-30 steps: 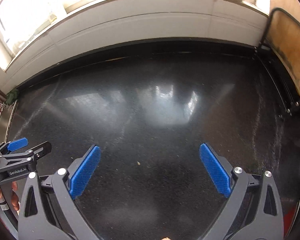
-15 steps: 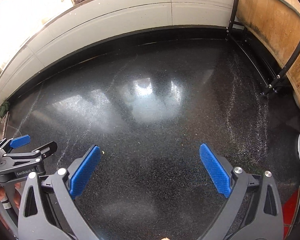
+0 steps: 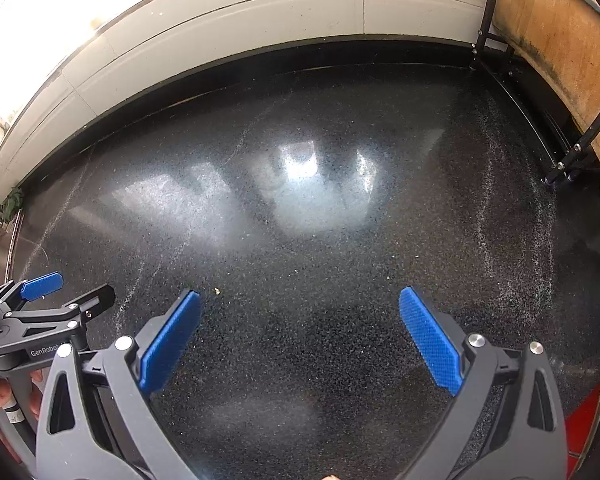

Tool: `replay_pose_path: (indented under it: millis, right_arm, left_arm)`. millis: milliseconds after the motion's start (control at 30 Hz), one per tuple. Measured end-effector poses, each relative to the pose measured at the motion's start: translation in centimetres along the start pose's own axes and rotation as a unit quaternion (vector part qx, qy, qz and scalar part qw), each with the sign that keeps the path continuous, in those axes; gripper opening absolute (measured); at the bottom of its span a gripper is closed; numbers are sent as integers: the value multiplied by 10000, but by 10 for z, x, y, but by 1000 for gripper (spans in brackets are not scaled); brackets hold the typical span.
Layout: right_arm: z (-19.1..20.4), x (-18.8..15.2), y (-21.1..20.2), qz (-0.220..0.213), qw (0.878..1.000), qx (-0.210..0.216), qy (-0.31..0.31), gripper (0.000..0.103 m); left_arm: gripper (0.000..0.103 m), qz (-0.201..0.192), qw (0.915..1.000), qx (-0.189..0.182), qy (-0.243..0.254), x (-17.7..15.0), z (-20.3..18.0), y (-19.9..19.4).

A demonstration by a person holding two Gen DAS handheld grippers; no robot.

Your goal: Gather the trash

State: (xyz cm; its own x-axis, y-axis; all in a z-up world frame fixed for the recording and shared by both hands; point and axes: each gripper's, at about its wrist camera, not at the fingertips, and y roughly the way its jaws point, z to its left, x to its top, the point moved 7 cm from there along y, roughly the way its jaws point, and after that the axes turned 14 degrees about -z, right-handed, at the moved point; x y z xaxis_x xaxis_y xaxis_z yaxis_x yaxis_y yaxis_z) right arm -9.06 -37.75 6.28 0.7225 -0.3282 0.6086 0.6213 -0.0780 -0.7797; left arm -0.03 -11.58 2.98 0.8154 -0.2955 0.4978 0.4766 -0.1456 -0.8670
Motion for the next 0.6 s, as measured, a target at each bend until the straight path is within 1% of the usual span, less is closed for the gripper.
replay_pose_path:
  millis: [267, 600]
  right_arm:
    - [-1, 4, 2, -26, 10000, -18, 3, 96]
    - [-2, 6, 6, 3, 10000, 12, 15, 96]
  left_arm:
    - [97, -65, 10000, 49, 56, -2, 1, -1]
    - [97, -20, 10000, 57, 58, 2, 2, 4]
